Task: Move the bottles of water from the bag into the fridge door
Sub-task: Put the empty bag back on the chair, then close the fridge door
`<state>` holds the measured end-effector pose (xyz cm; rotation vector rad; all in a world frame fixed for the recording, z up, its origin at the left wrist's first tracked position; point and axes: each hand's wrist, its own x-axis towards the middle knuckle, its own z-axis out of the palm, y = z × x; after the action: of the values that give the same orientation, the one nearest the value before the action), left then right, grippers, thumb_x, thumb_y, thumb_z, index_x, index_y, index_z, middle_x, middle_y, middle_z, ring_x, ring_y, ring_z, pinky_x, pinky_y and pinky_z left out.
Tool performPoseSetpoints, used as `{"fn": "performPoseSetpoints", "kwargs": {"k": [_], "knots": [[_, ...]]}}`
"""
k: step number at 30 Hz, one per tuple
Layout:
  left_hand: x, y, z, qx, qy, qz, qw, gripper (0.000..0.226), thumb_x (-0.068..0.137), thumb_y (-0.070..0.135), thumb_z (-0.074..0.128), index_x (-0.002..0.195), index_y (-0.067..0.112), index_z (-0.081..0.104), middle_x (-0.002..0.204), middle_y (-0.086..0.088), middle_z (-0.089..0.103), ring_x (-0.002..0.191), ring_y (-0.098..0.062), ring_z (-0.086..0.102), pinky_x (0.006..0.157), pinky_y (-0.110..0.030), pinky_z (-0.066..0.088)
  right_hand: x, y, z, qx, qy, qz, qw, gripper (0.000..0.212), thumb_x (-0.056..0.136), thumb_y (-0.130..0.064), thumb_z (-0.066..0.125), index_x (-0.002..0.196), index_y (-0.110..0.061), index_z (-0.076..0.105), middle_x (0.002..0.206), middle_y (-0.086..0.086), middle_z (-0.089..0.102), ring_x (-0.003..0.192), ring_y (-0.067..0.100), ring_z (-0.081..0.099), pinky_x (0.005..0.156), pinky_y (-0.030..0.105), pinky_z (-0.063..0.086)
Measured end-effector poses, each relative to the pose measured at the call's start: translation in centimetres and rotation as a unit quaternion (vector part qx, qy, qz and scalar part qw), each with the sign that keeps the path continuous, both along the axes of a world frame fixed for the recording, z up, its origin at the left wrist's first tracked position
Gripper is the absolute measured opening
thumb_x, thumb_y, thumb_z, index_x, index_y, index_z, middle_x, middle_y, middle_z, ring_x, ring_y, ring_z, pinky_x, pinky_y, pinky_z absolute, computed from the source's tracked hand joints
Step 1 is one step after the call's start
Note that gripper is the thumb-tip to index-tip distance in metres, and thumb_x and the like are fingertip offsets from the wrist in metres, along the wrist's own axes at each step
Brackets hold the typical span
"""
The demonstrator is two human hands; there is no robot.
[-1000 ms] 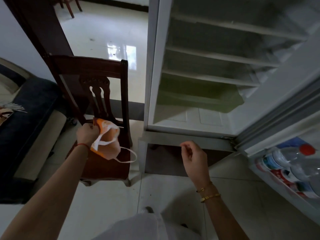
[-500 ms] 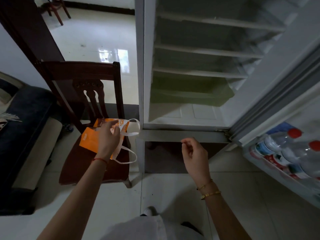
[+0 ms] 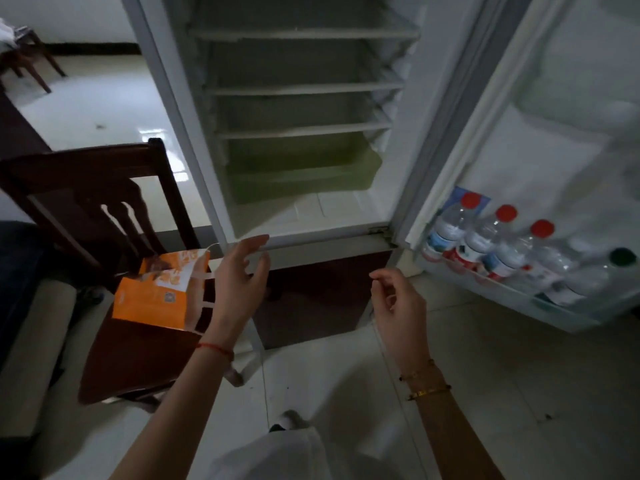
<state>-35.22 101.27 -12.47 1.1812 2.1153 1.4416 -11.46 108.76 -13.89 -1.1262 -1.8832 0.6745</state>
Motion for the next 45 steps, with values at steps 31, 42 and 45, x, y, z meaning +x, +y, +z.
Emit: {"fn": "performPoseSetpoints", "kwargs": {"k": [31, 42, 45], "knots": [[43.3, 0.2, 6.8, 0.129, 0.052, -0.243, 0.96, 0.03, 0.088, 0.016, 0.063, 0.118, 0.016, 0.064, 0.118, 0.012, 0.065, 0.115, 0.007, 0.055, 0.1, -0.013, 0.04, 40.8, -5.2, 5.8, 0.027, 0.009, -0.245, 0.969, 0.009, 0.092, -0.012, 0.058, 0.097, -0.018, 0.063, 0.078, -0.005, 0.063, 0.069, -0.007, 0.056, 0.059, -0.001, 0.035], [47.9, 6.5, 10.1, 0.146, 0.2, -0.309, 0.918, 0.035, 0.09, 0.02, 0.058, 0.125, 0.016, 0.06, 0.12, 0.003, 0.06, 0.113, -0.012, 0.055, 0.099, -0.025, 0.043, 45.4, 0.9, 8.2, 0.092, 0.001, -0.25, 0.964, 0.009, 0.094, -0.015, 0.056, 0.099, -0.017, 0.063, 0.083, -0.001, 0.063, 0.069, 0.005, 0.055, 0.063, 0.004, 0.036], [49.2, 8.9, 10.8, 0.148, 0.227, -0.309, 0.912, 0.037, 0.09, 0.021, 0.057, 0.127, 0.017, 0.059, 0.123, 0.002, 0.059, 0.116, -0.012, 0.052, 0.102, -0.027, 0.041, 46.5, 3.3, 8.9, 0.1, -0.006, -0.244, 0.965, 0.011, 0.092, -0.015, 0.057, 0.101, -0.017, 0.062, 0.091, -0.002, 0.063, 0.078, 0.009, 0.057, 0.069, 0.005, 0.038]]}}
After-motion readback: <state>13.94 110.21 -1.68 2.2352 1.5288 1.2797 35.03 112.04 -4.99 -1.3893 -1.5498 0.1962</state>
